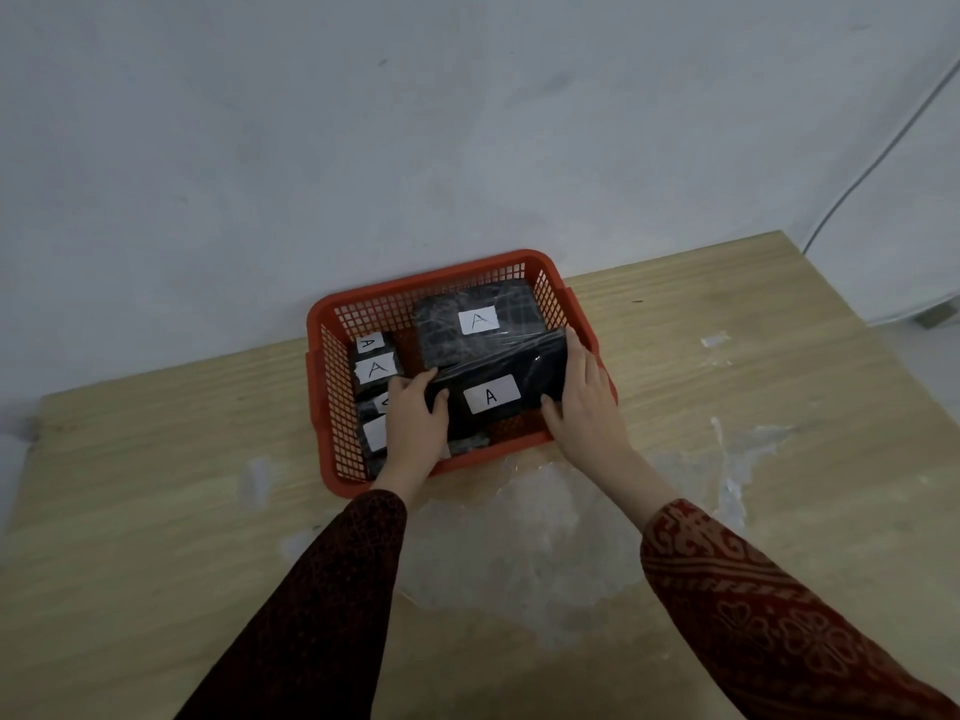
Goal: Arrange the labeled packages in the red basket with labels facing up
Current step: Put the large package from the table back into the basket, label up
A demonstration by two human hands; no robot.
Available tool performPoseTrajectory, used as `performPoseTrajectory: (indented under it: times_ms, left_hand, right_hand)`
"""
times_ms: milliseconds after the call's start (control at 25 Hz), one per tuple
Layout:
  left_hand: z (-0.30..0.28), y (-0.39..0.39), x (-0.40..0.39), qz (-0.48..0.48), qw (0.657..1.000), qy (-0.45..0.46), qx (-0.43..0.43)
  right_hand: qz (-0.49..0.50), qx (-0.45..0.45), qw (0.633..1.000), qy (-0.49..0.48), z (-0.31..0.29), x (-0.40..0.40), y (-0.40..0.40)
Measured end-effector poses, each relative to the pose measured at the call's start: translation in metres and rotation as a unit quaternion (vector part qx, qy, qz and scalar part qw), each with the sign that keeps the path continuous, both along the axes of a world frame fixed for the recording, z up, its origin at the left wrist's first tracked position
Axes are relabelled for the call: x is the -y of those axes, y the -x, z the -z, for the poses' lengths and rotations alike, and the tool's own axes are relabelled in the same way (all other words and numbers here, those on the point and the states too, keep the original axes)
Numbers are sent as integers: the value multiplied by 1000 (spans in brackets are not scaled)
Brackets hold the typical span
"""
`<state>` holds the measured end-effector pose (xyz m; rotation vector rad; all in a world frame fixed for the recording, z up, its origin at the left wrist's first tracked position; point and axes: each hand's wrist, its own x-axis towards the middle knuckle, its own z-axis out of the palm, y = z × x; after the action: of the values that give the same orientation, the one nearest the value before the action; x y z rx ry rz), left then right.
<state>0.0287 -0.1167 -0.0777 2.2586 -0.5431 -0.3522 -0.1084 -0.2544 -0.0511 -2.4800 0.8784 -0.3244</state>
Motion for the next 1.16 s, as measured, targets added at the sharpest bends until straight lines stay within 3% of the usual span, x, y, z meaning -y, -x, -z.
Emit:
performPoseTrajectory:
  times_ms: [200,320,440,640,920,1160]
  left_hand:
    - [-1,-2,-6,-20,999,38,24]
    - [0,0,-7,-19,999,34,36]
    - [2,1,-6,20,999,-26,6]
    - [5,-1,-4,73,995,-68,-26]
    - [4,-4,8,78,985,-150,17]
    - [3,2,10,88,964,-215,131]
  right_hand:
    - [-7,48,999,23,-1,7,3]
    - [-18,-33,998,41,0,11,1]
    - [-31,-114,992,44,4,5,-2]
    - [-32,-182,982,42,5,7,-7]
    - [-86,-256,962,-34,1,15,-21]
    - [-109,-324,940,-11,7,-5,-24]
